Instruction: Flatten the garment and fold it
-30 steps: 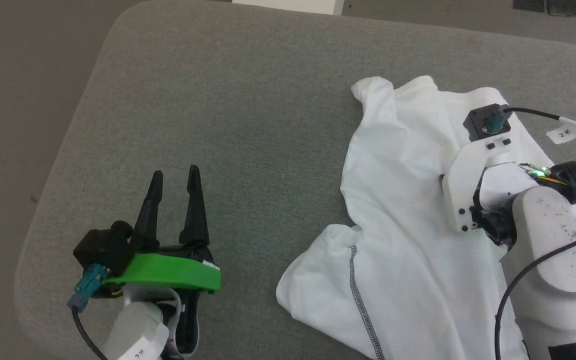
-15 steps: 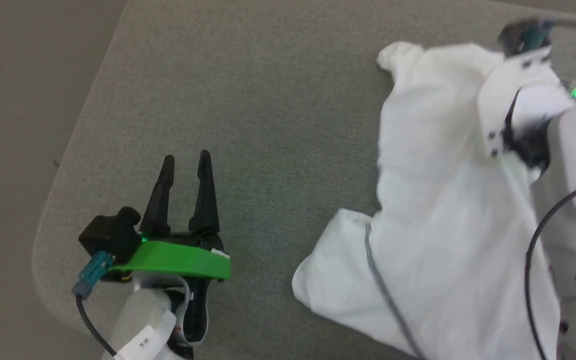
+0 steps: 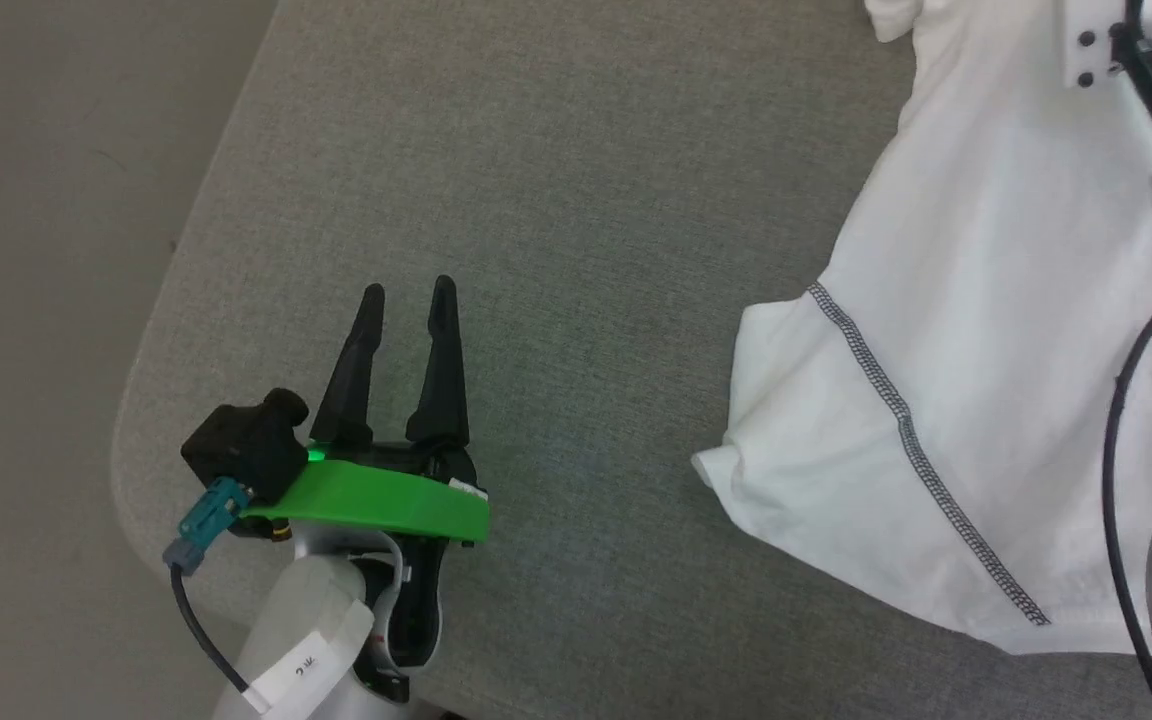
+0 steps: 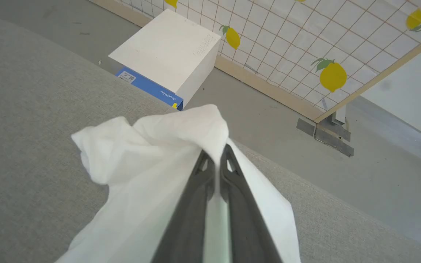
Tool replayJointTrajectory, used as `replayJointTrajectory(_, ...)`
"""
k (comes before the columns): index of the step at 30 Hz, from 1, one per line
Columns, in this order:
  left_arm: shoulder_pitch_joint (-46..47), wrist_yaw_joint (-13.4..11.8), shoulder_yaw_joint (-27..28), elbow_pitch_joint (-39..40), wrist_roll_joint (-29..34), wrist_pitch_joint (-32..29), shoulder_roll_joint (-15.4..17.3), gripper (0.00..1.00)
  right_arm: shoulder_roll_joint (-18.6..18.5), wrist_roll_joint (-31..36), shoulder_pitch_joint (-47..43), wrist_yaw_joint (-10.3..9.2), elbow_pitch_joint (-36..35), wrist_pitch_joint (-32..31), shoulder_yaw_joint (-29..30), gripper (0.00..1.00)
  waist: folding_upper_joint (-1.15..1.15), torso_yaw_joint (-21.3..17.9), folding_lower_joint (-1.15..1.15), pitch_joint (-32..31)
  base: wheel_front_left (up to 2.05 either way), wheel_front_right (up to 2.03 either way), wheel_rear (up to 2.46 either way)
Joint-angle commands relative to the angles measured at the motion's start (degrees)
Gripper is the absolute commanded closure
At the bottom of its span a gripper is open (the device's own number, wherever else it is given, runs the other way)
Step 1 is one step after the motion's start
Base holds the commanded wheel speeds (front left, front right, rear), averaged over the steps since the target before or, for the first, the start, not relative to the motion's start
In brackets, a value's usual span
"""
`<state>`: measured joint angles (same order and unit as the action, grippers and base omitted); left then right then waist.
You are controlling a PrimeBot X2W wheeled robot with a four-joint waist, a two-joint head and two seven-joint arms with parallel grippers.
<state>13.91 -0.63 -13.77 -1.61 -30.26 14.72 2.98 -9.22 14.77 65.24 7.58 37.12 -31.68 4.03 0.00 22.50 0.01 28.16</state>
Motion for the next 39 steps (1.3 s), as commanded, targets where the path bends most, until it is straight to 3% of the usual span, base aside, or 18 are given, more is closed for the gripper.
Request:
replayJointTrajectory(1,0.88,-0.48,-0.02,-0.23,-0.09,0.28,-0.11,0.0,0.66,0.4,0.95,-0.09,1.07,0.9,0.0,0.0,0.0,0.13,-0.01,0.09,0.0,0.0,0.0)
replayJointTrajectory(9,0.01,0.14,1.06,-1.99,1.75,0.28,-0.11,0.0,3.05,-5.95,-0.24,-0.09,3.21,12.95,1.41,0.0,0.0,-3.41,-0.01,-5.45,0.0,0.0,0.0)
replayJointTrajectory(19,-4.01,1.23,4.02,-3.63,5.93,0.28,-0.08,0.0,3.45,-21.87,-17.55,-0.09,-3.45,25.52,-1.55,0.0,0.0,-11.0,-0.01,-15.65,0.0,0.0,0.0)
replayJointTrajectory(23,-5.79,1.76,4.12,-4.52,6.33,0.28,0.41,0.0,2.34,-26.76,-28.05,-0.09,-10.01,26.27,-1.36,0.0,0.0,-13.46,-0.01,-18.84,0.0,0.0,0.0)
replayJointTrajectory(24,-6.85,1.69,4.16,-4.87,6.14,0.16,0.66,0.0,2.12,-28.38,-35.64,-0.09,-15.21,25.96,0.18,0.0,0.0,-15.11,-0.01,-20.37,0.0,0.0,0.0)
replayJointTrajectory(29,-8.09,1.59,3.67,-4.86,5.65,-0.74,0.74,0.0,3.59,-28.92,-48.57,-0.09,-23.8,23.64,4.61,0.0,0.0,-16.99,-0.01,-21.74,0.0,0.0,0.0)
replayJointTrajectory(36,-9.1,1.45,2.7,-5.16,4.71,-2.76,0.69,0.0,5.74,-29.2,-60.3,-0.09,-31.01,20.38,8.94,0.0,0.0,-18.4,-0.01,-22.79,0.0,0.0,0.0)
replayJointTrajectory(39,-9.38,2.37,0.61,-5.33,4.05,-6.51,0.67,0.0,6.15,-29.4,-62.66,-0.09,-33.14,19.72,10.46,0.0,0.0,-18.9,-0.01,-23.14,0.0,0.0,0.0)
